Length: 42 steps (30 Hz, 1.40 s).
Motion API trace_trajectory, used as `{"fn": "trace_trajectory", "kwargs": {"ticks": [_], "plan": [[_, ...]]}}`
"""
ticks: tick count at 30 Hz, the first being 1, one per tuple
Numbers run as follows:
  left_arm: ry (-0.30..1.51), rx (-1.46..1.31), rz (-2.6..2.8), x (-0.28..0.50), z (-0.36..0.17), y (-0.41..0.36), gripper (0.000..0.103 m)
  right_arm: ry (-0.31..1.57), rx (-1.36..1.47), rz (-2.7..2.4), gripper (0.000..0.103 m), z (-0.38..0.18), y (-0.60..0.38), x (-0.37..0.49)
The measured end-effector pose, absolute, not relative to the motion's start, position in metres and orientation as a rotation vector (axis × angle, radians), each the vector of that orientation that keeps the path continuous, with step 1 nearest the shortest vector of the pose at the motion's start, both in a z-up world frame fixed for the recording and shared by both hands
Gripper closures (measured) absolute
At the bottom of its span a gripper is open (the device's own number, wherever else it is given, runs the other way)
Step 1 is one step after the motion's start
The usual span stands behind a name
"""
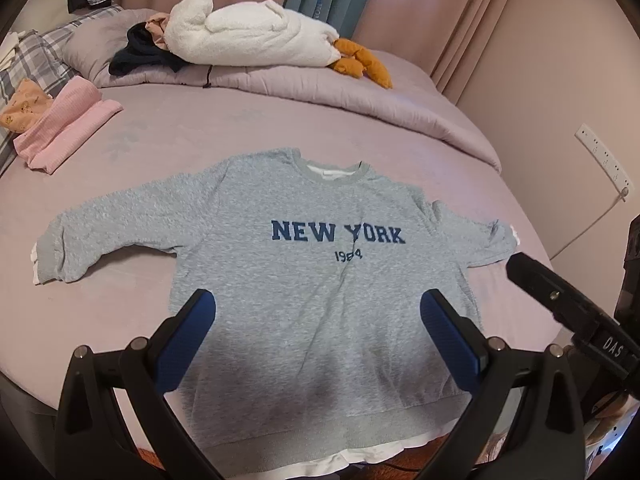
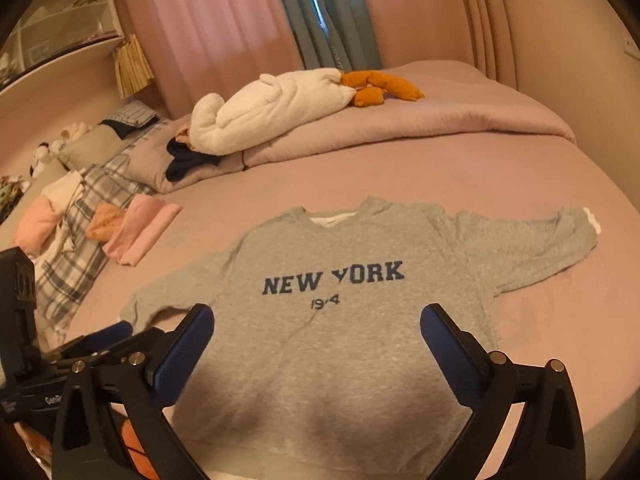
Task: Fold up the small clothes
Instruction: 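Move the right gripper to the sweatshirt sleeve cuff and close on it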
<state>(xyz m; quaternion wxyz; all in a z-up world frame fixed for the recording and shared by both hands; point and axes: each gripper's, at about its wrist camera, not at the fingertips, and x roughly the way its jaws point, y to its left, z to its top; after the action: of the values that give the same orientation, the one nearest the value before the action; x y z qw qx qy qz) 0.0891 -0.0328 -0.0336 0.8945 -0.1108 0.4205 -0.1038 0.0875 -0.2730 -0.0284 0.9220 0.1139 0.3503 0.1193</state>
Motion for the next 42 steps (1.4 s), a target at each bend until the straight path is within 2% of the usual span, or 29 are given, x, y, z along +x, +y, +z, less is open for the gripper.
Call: {"fn": "trace_trajectory", "kwargs": {"ticks": [6,11,16,21,29,33,35,36,37,40,42], "plan": [[0.925,-0.230,-0.198,0.098,-0.047,-0.037,0.000,0.682,0.324,0.221,0.001,-0.020,-0.317,0.103],[0.957,-0.207,-0.167,0.106,-0.057,-0.043,0.000,0.665,0.468,0.106,0.001,-0.019,-0.399,0.140],[0.997,-0.183,-0.142,0.118,-0.074,-0.051,0.000,0.699,0.553,-0.099,0.001,-0.045,-0.488,0.183],[1.072,-0.159,-0.132,0.131,-0.103,-0.059,0.001,0.783,0.646,-0.337,0.010,-0.098,-0.563,0.207],[1.177,-0.174,-0.126,0.143,-0.144,-0.058,0.002,0.887,0.764,-0.489,0.026,-0.170,-0.618,0.214],[1.216,-0.194,-0.112,0.148,-0.157,-0.053,0.002,0.871,0.787,-0.479,0.028,-0.186,-0.620,0.214],[1.229,-0.216,-0.112,0.151,-0.163,-0.051,0.002,0.846,0.782,-0.443,0.051,-0.186,-0.621,0.217],[1.237,-0.225,-0.113,0.152,-0.166,-0.050,0.002,0.838,0.797,-0.385,0.059,-0.188,-0.617,0.219],[1.242,-0.231,-0.115,0.153,-0.167,-0.050,0.002,0.834,0.814,-0.353,0.074,-0.188,-0.616,0.224],[1.242,-0.236,-0.115,0.155,-0.170,-0.050,0.002,0.813,0.803,-0.378,0.085,-0.179,-0.613,0.221],[1.238,-0.238,-0.120,0.155,-0.169,-0.050,0.002,0.759,0.778,-0.395,0.087,-0.163,-0.611,0.210]]}}
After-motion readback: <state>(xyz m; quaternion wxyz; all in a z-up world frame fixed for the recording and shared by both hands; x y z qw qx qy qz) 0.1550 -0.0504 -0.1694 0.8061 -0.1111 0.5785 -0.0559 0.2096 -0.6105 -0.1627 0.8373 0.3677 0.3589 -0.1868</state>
